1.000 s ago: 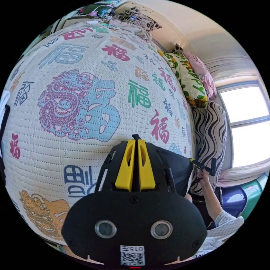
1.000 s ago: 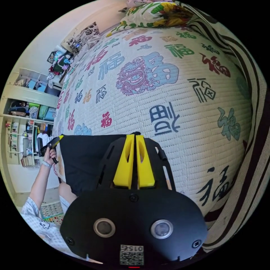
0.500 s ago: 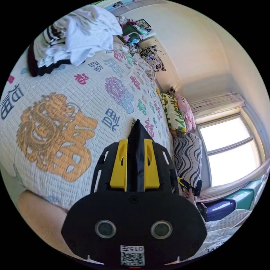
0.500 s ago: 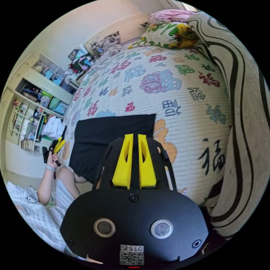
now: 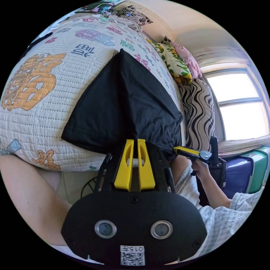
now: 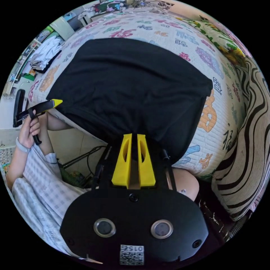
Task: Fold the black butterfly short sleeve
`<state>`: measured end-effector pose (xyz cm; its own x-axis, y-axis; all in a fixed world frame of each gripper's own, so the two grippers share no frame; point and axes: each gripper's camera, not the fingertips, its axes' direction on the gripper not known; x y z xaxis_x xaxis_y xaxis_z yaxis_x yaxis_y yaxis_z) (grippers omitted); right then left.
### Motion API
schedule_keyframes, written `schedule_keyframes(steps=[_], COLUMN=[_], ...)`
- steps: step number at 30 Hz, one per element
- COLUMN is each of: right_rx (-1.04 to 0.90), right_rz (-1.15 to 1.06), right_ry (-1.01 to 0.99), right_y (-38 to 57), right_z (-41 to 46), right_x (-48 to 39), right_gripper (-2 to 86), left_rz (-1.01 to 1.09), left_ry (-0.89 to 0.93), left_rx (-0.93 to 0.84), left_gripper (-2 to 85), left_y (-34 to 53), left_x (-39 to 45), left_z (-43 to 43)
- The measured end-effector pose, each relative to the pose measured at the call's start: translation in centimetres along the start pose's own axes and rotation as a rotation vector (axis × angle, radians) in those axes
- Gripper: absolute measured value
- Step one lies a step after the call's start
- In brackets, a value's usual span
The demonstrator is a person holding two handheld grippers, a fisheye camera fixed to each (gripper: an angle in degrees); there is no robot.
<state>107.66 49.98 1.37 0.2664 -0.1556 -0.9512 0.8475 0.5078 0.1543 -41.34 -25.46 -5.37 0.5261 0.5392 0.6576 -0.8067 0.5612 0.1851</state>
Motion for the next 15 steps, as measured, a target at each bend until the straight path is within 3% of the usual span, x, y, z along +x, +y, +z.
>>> schedule_keyframes(steps=[9, 12, 15], right_rx=[-0.058, -0.115, -0.124], right_rz=[-0.088, -0.099, -0.068], right_ry=[0.024, 0.072, 0.063], right_y=[-2.4, -3.9, -5.3], right_z=[-0.1, 0.8, 0.3], right_x=[-4.1, -5.4, -5.9], right_gripper=[-0.8, -0.2, 2.7], left_rz=[-0.038, -0.08, -0.115], left_ry=[-0.058, -0.069, -0.036], left_rx=[0.119, 0.065, 0.132], left_gripper=[0.5, 2.7, 6.2], left_y=[3.1, 3.4, 4.4], left_x=[-0.7, -1.7, -2.2], left_z=[-0.6, 0.9, 0.2])
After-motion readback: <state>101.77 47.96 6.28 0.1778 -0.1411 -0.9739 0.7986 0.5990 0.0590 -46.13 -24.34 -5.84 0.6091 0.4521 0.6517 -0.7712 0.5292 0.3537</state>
